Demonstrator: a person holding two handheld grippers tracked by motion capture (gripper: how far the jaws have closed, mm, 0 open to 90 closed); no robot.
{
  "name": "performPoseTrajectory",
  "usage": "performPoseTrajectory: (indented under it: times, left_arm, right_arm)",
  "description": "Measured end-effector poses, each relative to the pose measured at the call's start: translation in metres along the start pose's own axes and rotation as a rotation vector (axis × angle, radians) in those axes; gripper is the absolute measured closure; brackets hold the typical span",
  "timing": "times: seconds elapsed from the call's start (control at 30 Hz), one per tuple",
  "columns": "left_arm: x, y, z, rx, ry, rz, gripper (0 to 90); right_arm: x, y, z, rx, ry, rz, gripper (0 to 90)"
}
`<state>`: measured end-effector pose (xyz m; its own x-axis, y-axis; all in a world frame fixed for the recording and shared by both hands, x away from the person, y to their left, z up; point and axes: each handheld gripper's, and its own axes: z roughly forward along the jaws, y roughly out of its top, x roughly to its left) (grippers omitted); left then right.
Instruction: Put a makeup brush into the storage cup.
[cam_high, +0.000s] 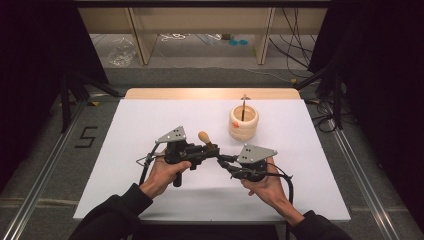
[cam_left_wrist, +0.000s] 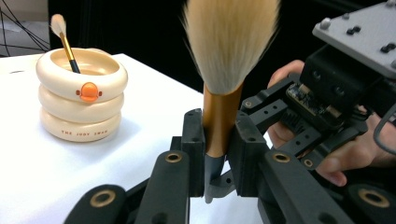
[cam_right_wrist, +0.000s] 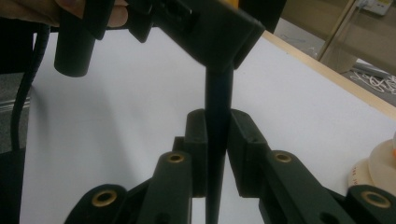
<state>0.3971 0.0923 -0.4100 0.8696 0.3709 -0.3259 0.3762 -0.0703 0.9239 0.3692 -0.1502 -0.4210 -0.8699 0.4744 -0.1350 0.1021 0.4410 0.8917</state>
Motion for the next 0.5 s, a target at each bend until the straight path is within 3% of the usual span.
performPoseTrajectory:
  times: [0.07,0.5]
  left_arm:
    - [-0.0005,-0.0003,0.0015,0.017,0.004,0.023,77.7]
    - [-0.0054,-0.0016,0.0077,0.049,0.0,0.04,77.8]
  right_arm:
    - [0.0003,0.0014,-0.0005,-0.004,0.002,0.005,76.8]
    - [0.0016,0.0013,0.001,0.009,0.011,-0.004,76.6]
